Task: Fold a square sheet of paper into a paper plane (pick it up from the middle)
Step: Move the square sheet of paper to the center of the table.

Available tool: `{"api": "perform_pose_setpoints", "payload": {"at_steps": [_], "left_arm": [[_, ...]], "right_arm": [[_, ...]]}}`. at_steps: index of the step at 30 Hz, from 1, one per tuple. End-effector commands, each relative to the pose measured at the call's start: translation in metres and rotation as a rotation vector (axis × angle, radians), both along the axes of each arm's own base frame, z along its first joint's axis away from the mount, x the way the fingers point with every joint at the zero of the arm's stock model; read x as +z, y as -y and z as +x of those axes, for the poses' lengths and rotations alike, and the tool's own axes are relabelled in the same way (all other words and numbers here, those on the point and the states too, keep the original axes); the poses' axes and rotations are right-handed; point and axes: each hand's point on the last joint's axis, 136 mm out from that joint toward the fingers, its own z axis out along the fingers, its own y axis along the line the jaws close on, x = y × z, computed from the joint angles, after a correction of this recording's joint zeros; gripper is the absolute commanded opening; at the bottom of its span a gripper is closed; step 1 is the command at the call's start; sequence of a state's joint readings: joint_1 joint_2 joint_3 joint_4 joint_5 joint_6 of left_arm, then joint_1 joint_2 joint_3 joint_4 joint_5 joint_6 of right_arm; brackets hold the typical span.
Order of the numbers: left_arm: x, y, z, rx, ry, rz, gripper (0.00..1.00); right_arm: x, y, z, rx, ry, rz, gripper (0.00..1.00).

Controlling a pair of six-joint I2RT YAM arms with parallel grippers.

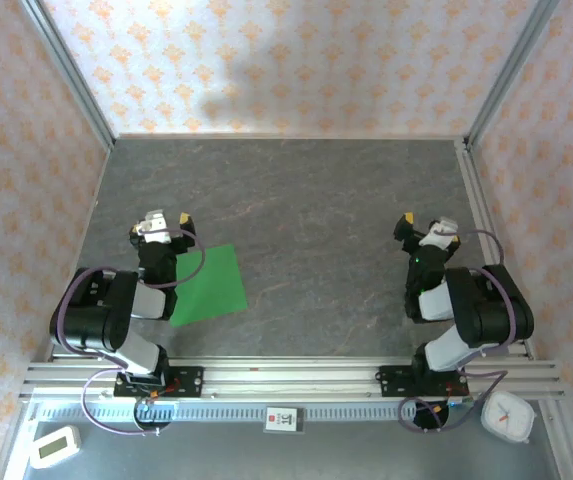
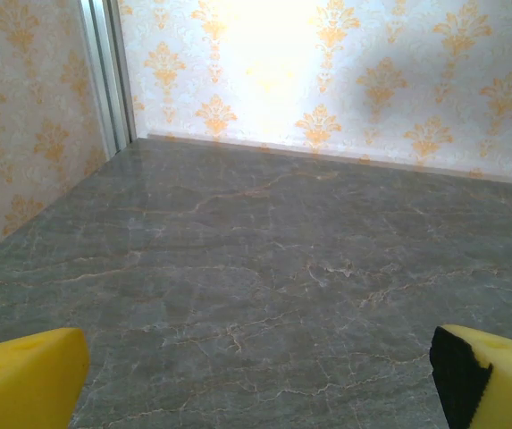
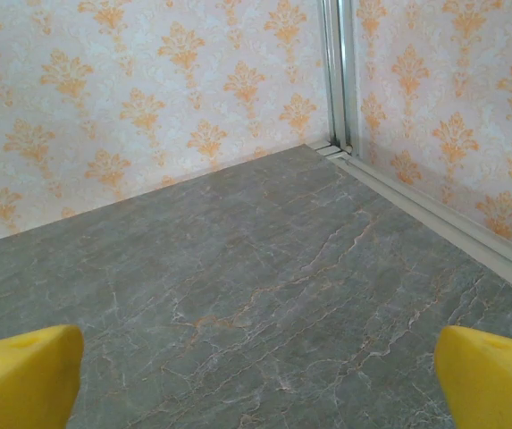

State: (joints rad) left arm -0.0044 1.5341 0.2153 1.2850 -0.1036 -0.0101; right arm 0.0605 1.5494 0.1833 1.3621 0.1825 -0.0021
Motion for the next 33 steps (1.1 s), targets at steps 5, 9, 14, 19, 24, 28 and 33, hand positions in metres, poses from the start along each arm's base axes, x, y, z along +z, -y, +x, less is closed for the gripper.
{"api": "perform_pose_setpoints", "payload": {"at_steps": [5,9,14,19,24,28,33], "left_arm": [[0.0077,0.0024,0.0021,-0.016,0.036,-0.015,1.00],[0.0077,0.0022,0.0022,-0.015,0.036,-0.015,1.00],[0.0074,0.0025,0.0020,-0.017,0.036,-0.016,1.00],[0.0074,0.0026,0.0026,-0.018,0.035,-0.018,1.00],[0.0072,0.0024,0.0031,-0.016,0.033,-0.018,1.00],[0.0071,0.0025,0.0029,-0.017,0.033,-0.018,1.00],[0.0071,0.0025,0.0030,-0.017,0.033,-0.018,1.00]], "right_arm": [[0.0047,-0.0037,0.0023,0.019,0.014,-0.014,1.00],[0.0043,-0.0036,0.0020,0.018,0.012,-0.015,1.00],[0.0041,-0.0037,0.0026,0.018,0.011,-0.013,1.00],[0.0035,-0.0039,0.0034,0.019,0.008,-0.012,1.00],[0.0034,-0.0039,0.0039,0.019,0.007,-0.013,1.00],[0.0034,-0.0039,0.0041,0.019,0.007,-0.012,1.00],[0.0027,-0.0039,0.0036,0.019,0.005,-0.011,1.00]]}}
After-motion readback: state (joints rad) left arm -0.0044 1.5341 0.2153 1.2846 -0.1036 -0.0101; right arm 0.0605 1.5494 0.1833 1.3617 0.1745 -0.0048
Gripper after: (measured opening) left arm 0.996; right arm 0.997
